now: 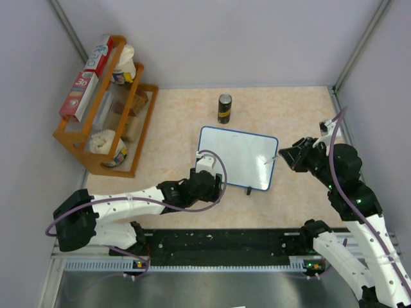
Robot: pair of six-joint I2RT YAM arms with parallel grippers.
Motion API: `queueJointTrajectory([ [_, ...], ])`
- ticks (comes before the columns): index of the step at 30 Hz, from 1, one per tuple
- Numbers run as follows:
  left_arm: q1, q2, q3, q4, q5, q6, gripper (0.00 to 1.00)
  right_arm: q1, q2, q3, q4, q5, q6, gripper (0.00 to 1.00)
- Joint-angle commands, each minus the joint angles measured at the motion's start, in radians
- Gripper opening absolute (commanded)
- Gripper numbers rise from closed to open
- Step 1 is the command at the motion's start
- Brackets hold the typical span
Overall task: Write a sentence on the whiteboard
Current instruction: Pick up the whiteboard stand from the center of the board.
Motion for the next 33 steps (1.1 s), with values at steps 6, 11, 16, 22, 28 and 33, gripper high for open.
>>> queueJointTrajectory([
  [6, 0.036, 0.107, -0.024, -0.094, -0.125, -0.052, 0.7, -0.008, 0.022, -0.015, 0.081, -0.029, 0.008, 0.0],
  [11, 0.044, 0.222, -0.038, 0.036, -0.078, -0.015, 0.69, -0.008, 0.028, -0.026, 0.099, -0.036, 0.017, 0.0],
  [16, 0.05, 0.311, -0.032, 0.099, -0.071, -0.005, 0.65, -0.007, 0.022, -0.026, 0.098, -0.037, 0.017, 0.0],
  [22, 0.067, 0.377, -0.029, 0.157, -0.067, 0.0, 0.58, -0.01, 0.015, -0.029, 0.098, -0.037, 0.014, 0.0],
  [28, 0.076, 0.413, -0.003, 0.15, -0.061, 0.005, 0.49, -0.007, 0.01, -0.028, 0.095, -0.037, 0.012, 0.0],
  [33, 0.076, 0.414, 0.005, 0.133, -0.058, 0.002, 0.25, -0.007, 0.004, -0.028, 0.093, -0.035, 0.014, 0.0],
])
